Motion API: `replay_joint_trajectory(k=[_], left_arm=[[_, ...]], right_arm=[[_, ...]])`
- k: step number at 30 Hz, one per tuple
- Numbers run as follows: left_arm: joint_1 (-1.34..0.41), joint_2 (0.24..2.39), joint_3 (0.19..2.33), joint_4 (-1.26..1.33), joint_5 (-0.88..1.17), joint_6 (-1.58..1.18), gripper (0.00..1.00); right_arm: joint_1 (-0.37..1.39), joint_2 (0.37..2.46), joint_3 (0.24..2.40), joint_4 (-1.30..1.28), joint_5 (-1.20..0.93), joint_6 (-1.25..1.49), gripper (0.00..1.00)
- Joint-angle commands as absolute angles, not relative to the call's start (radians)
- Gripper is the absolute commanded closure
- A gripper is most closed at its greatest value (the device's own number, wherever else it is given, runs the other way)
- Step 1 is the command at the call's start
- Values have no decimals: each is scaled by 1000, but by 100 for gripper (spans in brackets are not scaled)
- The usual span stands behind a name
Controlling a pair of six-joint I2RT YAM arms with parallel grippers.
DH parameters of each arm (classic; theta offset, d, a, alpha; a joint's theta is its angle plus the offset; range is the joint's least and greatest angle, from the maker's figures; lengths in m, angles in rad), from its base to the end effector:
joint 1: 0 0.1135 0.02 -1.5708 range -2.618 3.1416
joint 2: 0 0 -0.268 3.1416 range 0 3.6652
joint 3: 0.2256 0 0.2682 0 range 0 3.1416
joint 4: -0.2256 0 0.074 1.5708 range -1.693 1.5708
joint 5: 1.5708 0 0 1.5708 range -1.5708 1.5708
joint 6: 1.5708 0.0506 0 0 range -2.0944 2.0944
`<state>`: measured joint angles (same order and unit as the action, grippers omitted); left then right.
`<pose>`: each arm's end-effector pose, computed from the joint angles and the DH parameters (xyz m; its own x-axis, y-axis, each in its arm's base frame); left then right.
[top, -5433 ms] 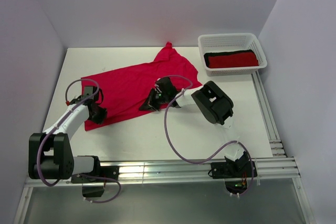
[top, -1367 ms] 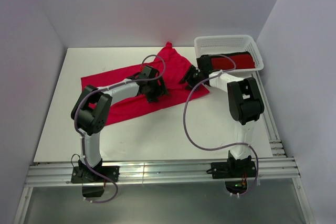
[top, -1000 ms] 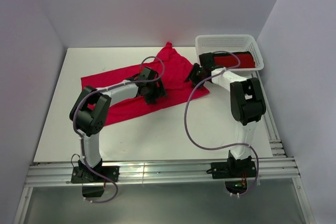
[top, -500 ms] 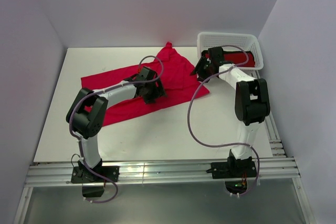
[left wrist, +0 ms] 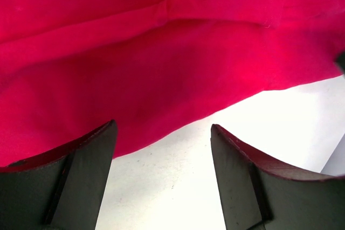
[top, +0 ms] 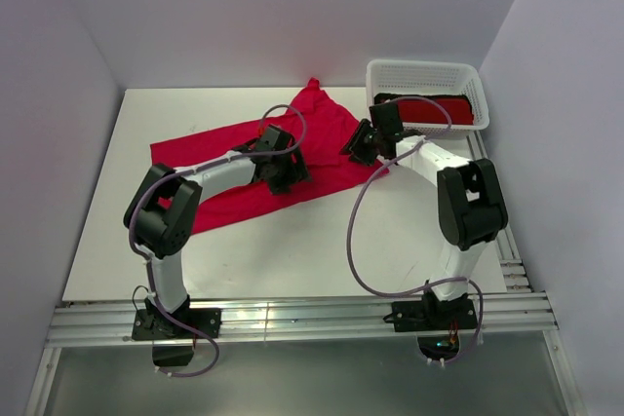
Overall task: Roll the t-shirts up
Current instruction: Fold the tshirt
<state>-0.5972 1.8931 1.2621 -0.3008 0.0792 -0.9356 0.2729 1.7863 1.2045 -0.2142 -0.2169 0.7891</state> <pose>0.3497 -0.2426 0.1620 -0.8765 -0.3744 -0.3027 -0.1785 0.8367 -0.5178 0.3967 0.1223 0.1936 -0.7745 0.5030 -0.3837 0.2008 0.7706 0.6048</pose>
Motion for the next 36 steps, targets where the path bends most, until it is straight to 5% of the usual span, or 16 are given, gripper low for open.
replay_joint_trajectory(k=[1,18,36], left_arm=[[-607,1848,1247,-322,41,-922,24],[-607,1907,1141,-310,41,-983,27],[-606,1888,1129,-330,18,-976,28]], right_arm=[[299,1838,1244,-184,-170,834,56],[313,1953,1238,-123,-155,899,52],[313,2009,1315,-109,-176,903,69]])
